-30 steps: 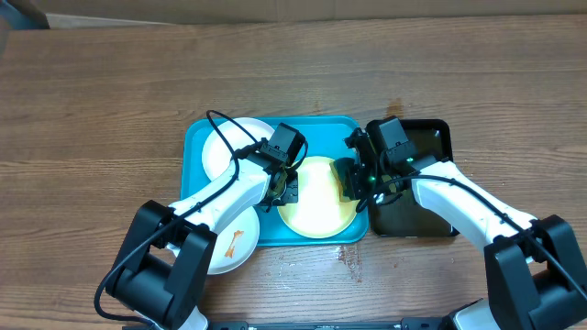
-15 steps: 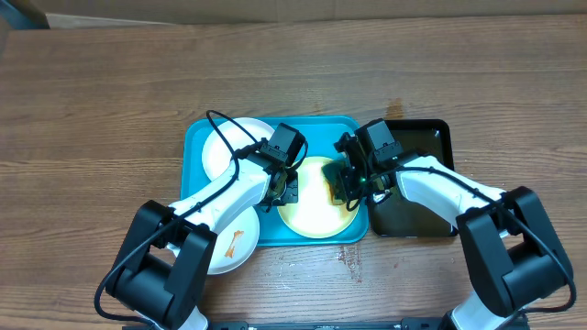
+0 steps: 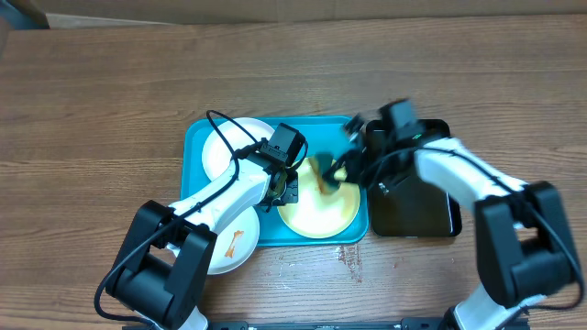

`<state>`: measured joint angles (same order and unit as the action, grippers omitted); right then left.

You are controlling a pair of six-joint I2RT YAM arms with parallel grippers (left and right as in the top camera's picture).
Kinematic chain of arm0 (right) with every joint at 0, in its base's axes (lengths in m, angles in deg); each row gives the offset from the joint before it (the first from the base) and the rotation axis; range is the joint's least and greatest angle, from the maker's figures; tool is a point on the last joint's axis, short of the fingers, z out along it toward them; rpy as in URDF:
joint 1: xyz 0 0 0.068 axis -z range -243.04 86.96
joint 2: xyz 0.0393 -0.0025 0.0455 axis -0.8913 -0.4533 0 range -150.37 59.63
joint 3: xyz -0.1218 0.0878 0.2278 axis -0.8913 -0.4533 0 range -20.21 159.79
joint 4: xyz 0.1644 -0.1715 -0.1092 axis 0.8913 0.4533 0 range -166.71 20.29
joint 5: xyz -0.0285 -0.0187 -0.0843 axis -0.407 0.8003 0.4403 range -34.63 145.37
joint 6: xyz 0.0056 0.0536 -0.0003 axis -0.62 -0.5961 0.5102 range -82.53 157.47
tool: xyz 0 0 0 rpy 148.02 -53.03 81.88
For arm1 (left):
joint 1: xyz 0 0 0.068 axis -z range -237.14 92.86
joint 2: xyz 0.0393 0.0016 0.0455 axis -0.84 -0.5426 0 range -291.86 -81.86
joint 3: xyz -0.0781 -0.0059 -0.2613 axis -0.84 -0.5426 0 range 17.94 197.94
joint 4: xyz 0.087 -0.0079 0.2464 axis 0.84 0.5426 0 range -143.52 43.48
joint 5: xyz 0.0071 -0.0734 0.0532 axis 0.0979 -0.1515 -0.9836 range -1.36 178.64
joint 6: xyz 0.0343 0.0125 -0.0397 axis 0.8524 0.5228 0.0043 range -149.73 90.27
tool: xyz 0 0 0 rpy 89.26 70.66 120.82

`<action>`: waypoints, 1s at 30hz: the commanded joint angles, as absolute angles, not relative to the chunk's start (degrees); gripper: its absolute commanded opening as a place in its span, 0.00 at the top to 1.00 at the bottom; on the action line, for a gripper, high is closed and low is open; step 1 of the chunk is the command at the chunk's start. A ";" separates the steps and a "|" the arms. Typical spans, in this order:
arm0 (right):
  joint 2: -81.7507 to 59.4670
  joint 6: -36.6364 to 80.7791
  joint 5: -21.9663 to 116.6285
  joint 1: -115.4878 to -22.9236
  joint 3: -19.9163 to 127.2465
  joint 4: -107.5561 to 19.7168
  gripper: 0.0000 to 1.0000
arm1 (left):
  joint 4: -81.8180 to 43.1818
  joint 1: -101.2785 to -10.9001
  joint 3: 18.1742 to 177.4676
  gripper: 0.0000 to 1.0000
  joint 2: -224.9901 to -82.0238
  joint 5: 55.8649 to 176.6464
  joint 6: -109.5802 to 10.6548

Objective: Clean dirty plates on tray and stack at the side

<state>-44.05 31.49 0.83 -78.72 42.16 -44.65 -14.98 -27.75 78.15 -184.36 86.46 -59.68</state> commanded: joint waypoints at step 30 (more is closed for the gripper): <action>-28.99 27.43 23.08 -71.40 46.29 -25.00 0.96 | -3.64 -27.84 86.54 0.96 -182.13 75.65 -59.51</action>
<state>-34.12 27.16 13.07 -73.92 41.20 -27.38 -5.01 -27.75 82.91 -184.34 82.88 -59.59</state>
